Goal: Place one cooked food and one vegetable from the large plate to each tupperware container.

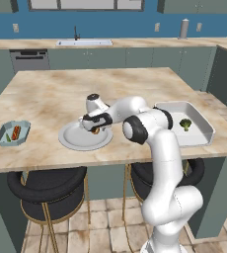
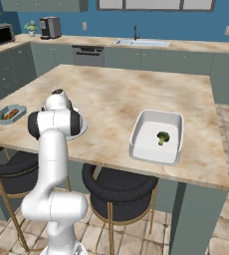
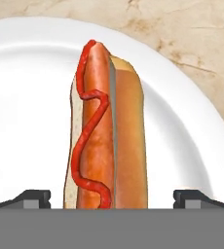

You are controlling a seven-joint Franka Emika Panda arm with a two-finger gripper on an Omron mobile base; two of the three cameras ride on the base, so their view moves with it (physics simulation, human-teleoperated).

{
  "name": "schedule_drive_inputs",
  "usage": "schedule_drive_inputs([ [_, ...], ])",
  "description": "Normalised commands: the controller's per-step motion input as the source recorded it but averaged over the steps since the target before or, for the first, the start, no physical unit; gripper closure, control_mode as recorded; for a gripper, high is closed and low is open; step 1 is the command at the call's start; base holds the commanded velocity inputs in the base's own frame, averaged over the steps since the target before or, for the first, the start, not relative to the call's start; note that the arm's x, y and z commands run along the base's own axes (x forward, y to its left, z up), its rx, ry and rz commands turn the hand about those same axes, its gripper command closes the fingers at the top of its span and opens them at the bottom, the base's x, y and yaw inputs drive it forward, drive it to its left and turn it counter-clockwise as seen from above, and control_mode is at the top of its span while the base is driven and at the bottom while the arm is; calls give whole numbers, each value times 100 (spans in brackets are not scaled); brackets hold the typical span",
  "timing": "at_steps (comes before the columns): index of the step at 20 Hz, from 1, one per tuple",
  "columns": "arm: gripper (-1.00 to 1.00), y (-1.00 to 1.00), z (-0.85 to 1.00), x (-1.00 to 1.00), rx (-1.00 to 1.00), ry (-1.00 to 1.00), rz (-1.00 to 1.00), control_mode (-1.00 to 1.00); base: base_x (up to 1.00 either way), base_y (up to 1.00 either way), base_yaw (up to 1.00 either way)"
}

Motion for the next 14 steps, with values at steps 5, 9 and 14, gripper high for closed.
schedule_drive_inputs([
  [5, -100, 0, -12, 3, 0, 0, 0, -100, 0, 0, 0],
  [9, -100, 0, 0, 0, 0, 0, 0, -100, 0, 0, 0],
  [14, 100, 0, -1, 0, 0, 0, 0, -100, 0, 0, 0],
])
